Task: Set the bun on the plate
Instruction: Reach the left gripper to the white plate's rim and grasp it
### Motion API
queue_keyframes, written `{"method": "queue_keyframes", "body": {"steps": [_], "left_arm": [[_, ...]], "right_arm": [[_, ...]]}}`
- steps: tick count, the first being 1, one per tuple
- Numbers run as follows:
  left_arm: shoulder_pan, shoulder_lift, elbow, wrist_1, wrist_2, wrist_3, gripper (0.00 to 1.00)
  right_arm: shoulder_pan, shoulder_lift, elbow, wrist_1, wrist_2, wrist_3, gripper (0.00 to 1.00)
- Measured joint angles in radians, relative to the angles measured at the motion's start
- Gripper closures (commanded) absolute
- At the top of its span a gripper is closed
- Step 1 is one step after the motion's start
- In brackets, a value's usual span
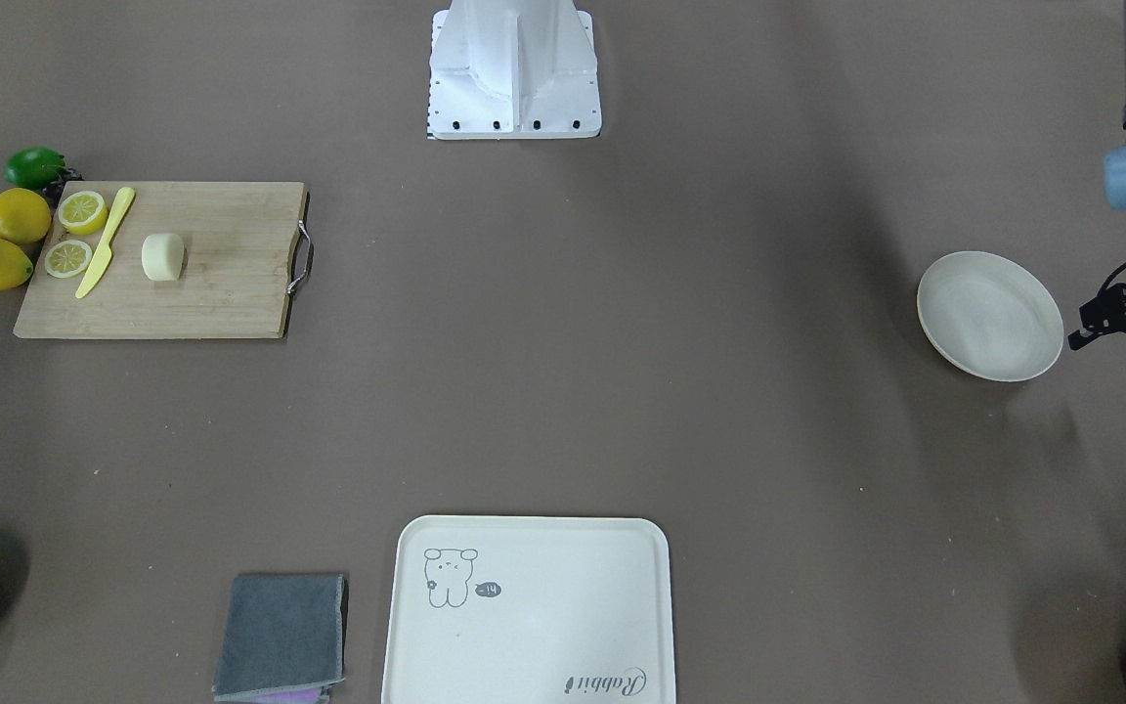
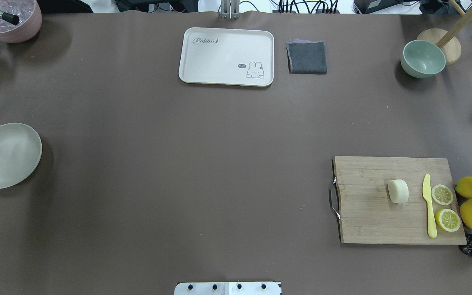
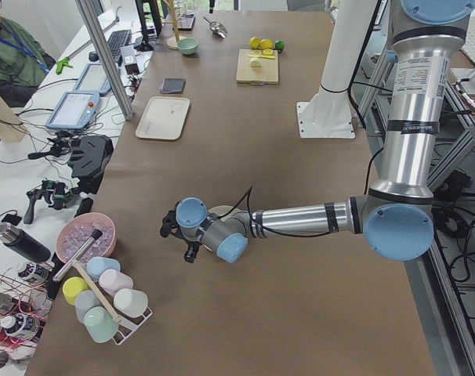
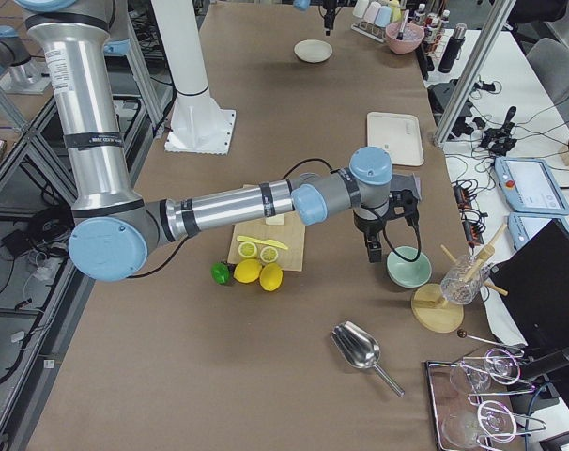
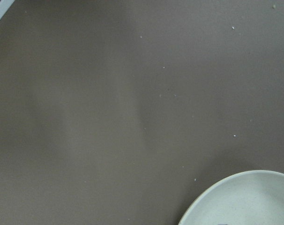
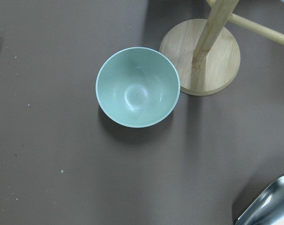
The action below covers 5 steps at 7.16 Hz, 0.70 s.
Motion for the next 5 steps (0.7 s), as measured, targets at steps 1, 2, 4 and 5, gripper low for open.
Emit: {"method": "queue_keyframes", "body": {"steps": [1, 2, 4, 5], "left_arm": [[0.022, 0.001, 0.001, -0.007, 0.007, 0.001, 0.17], [0.043, 0.001, 0.001, -0.012, 0.018, 0.001, 0.2], [0.073, 0.002, 0.008, -0.031, 0.035, 0.014, 0.29], [0.078, 0.003, 0.018, -0.037, 0.037, 0.036, 0.34]], "right_arm": [[-0.001, 0.005, -0.001, 0.0, 0.0, 0.0, 0.0], [-0.001, 0.008, -0.002, 0.0, -0.001, 0.0, 0.0], [-0.001, 0.01, -0.002, 0.0, -0.001, 0.0, 0.0], [-0.001, 0.011, -0.002, 0.0, 0.0, 0.0, 0.0]]}}
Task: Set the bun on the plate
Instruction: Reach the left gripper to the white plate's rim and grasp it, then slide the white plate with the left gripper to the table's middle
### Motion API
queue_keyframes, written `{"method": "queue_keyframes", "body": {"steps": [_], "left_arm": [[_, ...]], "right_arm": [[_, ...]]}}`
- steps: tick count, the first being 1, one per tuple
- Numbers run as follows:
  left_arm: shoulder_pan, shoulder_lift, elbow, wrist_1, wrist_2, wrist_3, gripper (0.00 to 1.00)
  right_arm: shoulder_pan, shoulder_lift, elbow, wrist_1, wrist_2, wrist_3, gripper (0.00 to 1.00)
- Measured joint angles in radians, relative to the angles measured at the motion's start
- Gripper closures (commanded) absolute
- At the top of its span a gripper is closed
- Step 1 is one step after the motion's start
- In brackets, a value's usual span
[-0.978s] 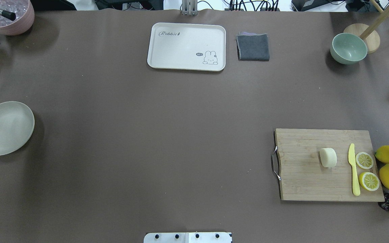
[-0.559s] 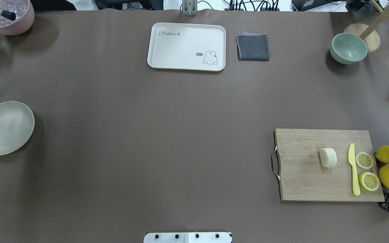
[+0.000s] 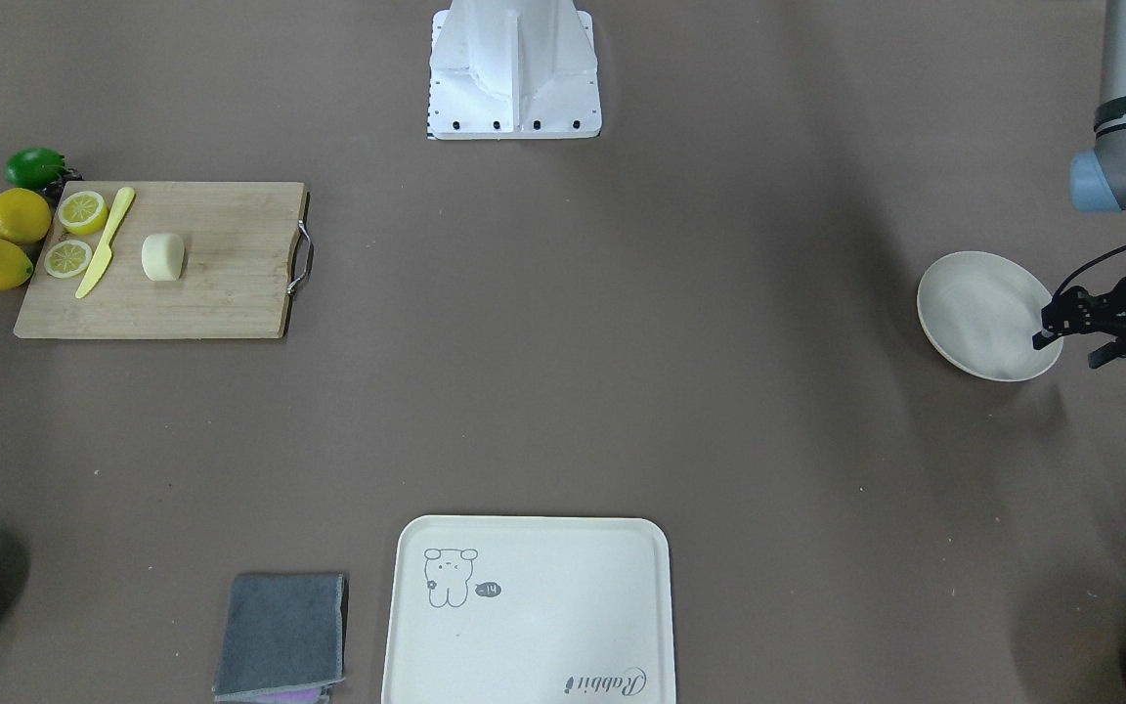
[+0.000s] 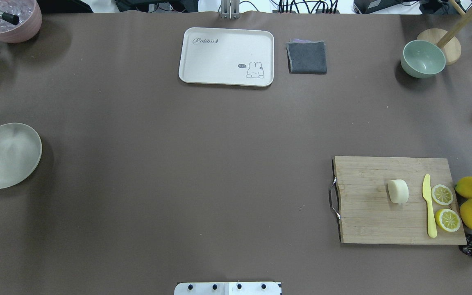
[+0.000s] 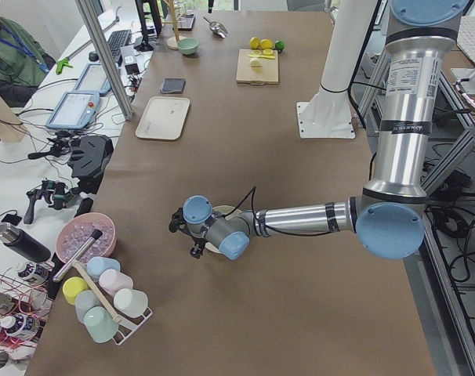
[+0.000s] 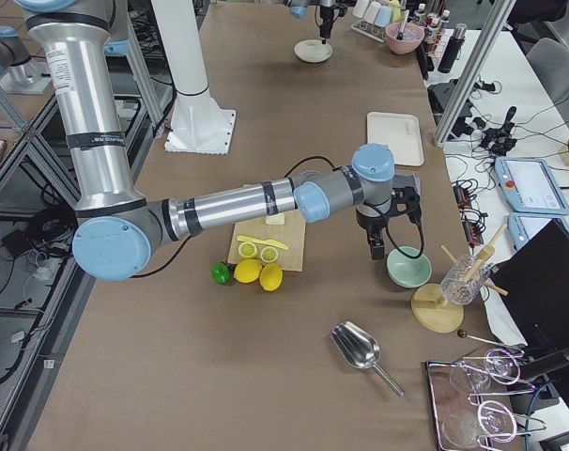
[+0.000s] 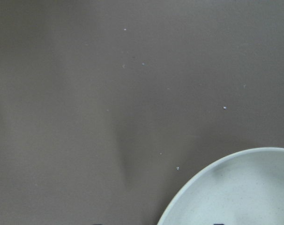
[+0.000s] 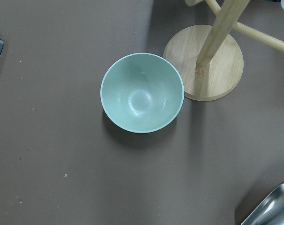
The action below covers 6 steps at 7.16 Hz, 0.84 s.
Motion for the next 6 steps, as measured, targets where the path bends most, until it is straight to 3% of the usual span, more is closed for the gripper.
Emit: {"method": "queue_keyframes", "body": {"steps": [1, 2, 3, 6], "left_arm": [[0.003, 0.001, 0.009, -0.002, 0.007, 0.021, 0.5], [0.008, 0.001, 0.012, -0.003, 0.021, 0.033, 0.8], [0.012, 0.001, 0.011, -0.003, 0.029, 0.039, 1.0], [0.015, 0.0, 0.004, -0.006, 0.035, 0.044, 1.0]], "right_arm": [[0.0, 0.0, 0.001, 0.0, 0.001, 0.001, 0.0], [0.0, 0.001, 0.002, 0.0, 0.002, 0.001, 0.0], [-0.001, 0.001, 0.002, 0.0, 0.002, 0.001, 0.0], [-0.003, 0.006, 0.003, 0.0, 0.002, 0.001, 0.0]]}}
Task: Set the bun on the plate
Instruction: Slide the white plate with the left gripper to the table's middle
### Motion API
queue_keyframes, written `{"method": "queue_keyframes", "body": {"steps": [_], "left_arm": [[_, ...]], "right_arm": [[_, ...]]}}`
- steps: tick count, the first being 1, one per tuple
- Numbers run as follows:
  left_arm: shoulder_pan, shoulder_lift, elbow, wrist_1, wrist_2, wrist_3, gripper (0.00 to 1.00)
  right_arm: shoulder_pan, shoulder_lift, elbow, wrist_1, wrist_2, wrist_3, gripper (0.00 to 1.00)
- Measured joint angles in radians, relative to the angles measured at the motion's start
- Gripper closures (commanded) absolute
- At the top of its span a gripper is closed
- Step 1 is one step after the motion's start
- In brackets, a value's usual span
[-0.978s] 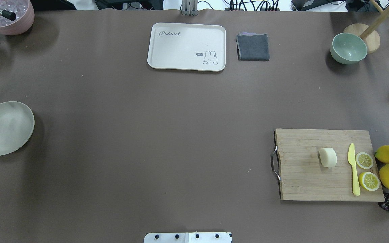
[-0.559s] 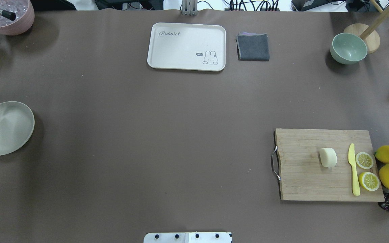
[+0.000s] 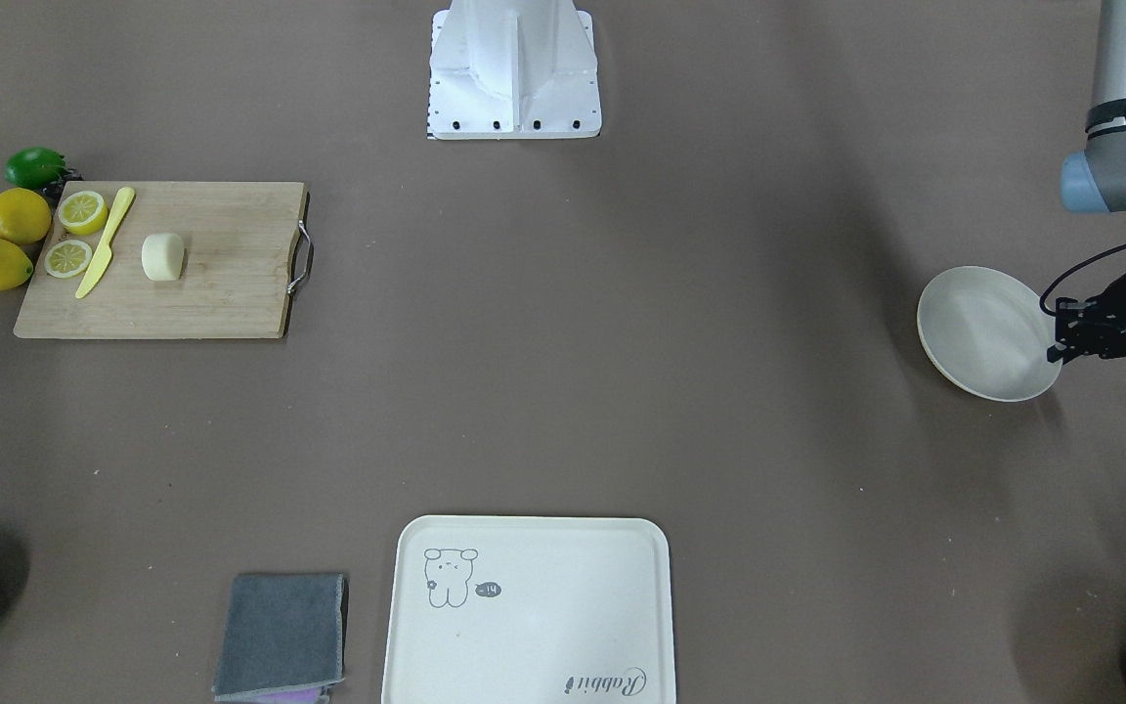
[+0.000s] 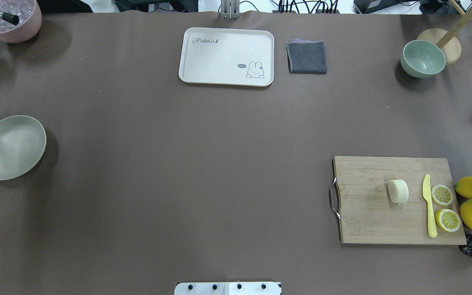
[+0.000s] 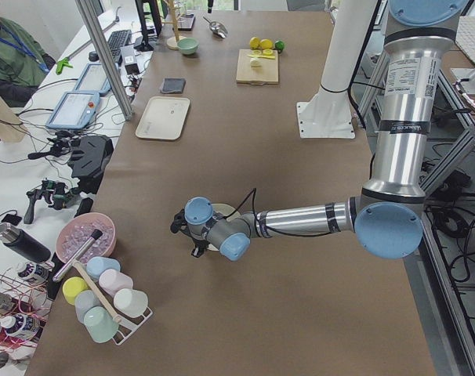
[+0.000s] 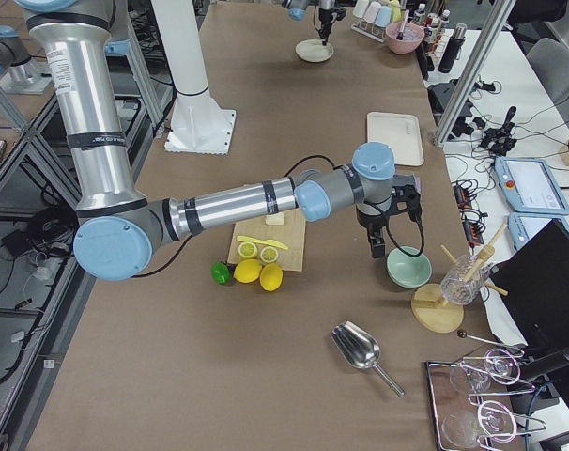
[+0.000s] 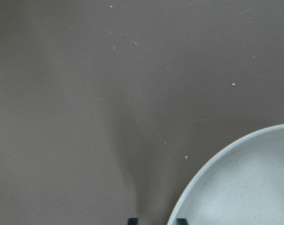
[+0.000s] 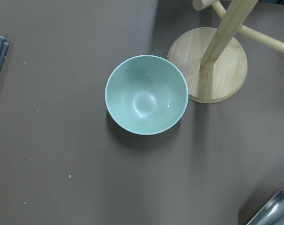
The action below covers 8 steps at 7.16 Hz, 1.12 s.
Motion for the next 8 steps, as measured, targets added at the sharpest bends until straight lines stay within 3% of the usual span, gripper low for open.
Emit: {"method": "queue_keyframes", "body": {"steps": [4, 6, 8], "left_arm": [[-0.02, -0.005, -0.083, -0.023, -0.031, -0.044, 1.0], [-0.033, -0.039, -0.162, -0.025, -0.042, -0.255, 1.0], [-0.009, -0.15, -0.198, -0.023, -0.041, -0.471, 1.0]], "right_arm": [[-0.013, 0.003, 0.006, 0.0, 0.001, 0.008, 0.0], [-0.032, 0.003, 0.008, 0.0, 0.005, 0.037, 0.0], [-0.051, 0.004, 0.019, 0.0, 0.01, 0.047, 0.0]]}}
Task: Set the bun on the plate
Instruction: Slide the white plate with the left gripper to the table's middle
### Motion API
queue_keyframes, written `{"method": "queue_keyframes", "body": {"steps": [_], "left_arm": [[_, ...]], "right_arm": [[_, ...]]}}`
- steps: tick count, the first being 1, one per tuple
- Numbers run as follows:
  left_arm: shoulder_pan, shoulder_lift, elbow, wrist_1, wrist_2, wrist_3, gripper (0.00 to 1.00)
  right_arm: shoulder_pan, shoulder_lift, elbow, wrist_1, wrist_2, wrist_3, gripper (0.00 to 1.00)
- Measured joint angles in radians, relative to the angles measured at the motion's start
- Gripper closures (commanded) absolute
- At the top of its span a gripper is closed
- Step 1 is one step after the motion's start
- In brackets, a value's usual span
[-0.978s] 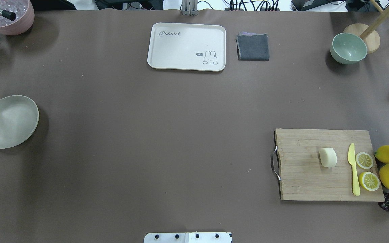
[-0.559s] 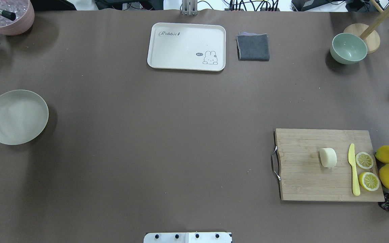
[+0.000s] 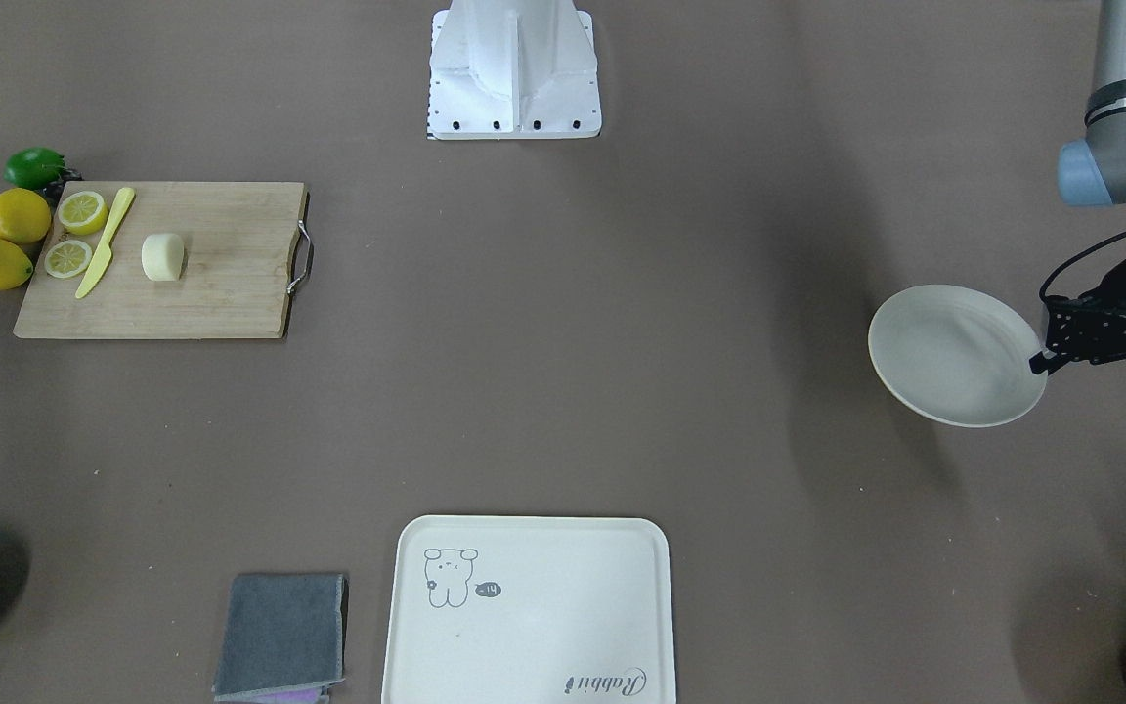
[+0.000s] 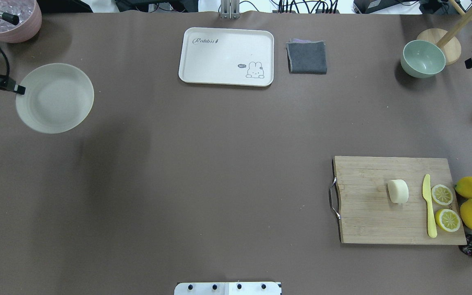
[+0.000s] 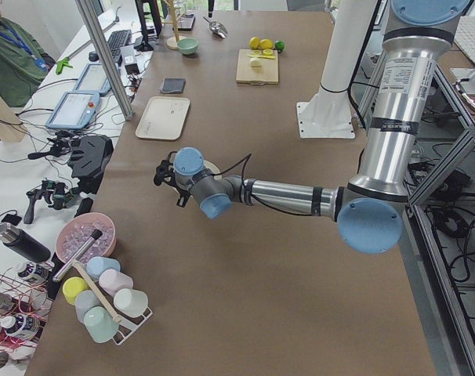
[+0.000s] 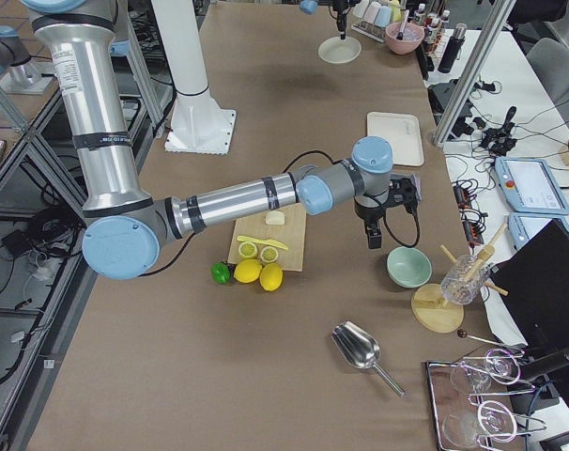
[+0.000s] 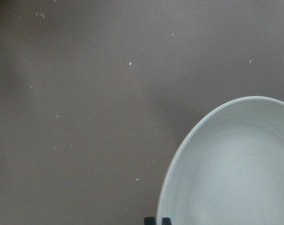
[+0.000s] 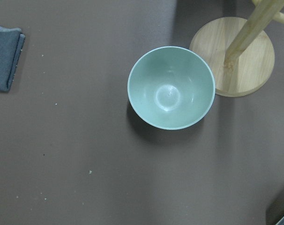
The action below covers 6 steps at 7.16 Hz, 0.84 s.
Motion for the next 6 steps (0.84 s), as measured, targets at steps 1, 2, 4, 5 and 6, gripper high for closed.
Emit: {"method": "queue_keyframes", "body": {"steps": [1, 2, 4, 5, 6], "left_arm": [[0.034, -0.058, -0.005, 0.0, 0.001, -0.088, 1.0], [0.079, -0.114, -0.008, 0.0, 0.013, -0.168, 1.0], [0.227, -0.189, -0.035, -0.004, 0.133, -0.328, 1.0], [0.318, -0.202, -0.064, -0.005, 0.222, -0.396, 1.0], [0.409, -0.208, -0.098, -0.005, 0.309, -0.454, 1.0]], "right_arm": [[-0.004, 0.003, 0.005, 0.0, 0.002, 0.001, 0.0], [-0.006, 0.009, 0.008, -0.001, 0.003, 0.001, 0.0], [-0.015, 0.029, 0.0, -0.001, 0.0, 0.004, 0.0], [-0.022, 0.036, -0.004, -0.001, -0.004, 0.004, 0.0], [-0.029, 0.039, -0.006, 0.0, -0.006, 0.005, 0.0]]}}
